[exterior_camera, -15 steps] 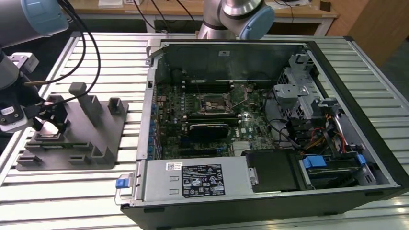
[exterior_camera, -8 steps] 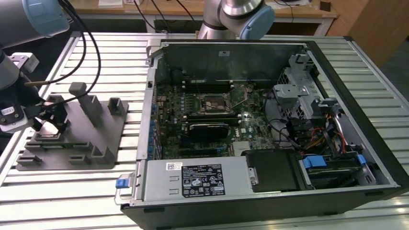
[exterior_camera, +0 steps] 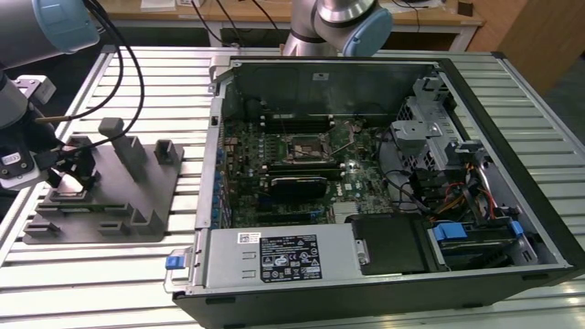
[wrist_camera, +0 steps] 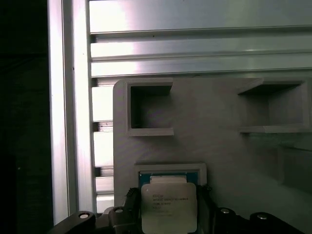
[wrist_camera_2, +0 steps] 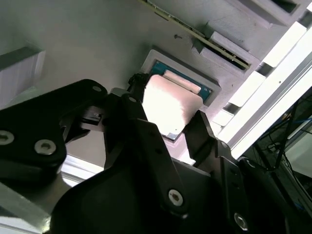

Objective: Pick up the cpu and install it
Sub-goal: 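Pick up the cpu and move it towards the insertion slot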

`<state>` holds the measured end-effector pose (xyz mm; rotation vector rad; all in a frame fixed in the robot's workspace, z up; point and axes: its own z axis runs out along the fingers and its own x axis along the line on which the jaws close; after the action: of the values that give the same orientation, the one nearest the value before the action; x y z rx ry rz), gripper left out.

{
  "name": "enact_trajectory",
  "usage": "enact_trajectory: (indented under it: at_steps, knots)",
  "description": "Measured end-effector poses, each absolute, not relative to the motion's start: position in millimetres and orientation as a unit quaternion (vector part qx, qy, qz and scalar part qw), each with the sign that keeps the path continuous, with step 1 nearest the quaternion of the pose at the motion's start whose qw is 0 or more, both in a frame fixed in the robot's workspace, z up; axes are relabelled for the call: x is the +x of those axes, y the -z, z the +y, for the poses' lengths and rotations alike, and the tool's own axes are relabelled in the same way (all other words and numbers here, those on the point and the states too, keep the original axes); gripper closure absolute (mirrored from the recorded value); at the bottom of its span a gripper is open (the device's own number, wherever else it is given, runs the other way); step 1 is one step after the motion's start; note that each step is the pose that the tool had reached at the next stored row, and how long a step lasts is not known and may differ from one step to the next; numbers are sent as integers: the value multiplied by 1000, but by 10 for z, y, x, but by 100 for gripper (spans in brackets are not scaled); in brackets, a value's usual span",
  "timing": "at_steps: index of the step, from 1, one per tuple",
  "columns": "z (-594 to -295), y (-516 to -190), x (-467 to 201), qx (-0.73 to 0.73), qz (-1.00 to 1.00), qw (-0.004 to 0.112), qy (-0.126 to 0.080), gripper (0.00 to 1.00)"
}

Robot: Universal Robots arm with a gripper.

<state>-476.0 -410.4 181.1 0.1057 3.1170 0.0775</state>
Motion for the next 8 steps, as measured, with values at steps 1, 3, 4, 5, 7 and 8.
enact_trajectory:
  at_steps: [1,3,4,5,7,8]
  knots:
    - [-4104,-1812,-4760,34,999,11,-25,43]
    - [-4104,-1811,-4760,34,999,11,-25,45]
    - [-4104,-1811,-4760,34,999,11,-25,45]
    - [-4103,-1811,-4760,34,999,10,-25,45]
    - [-4104,-1811,-4760,34,999,10,-25,45]
    - [-4103,-1816,-4760,34,999,10,-25,45]
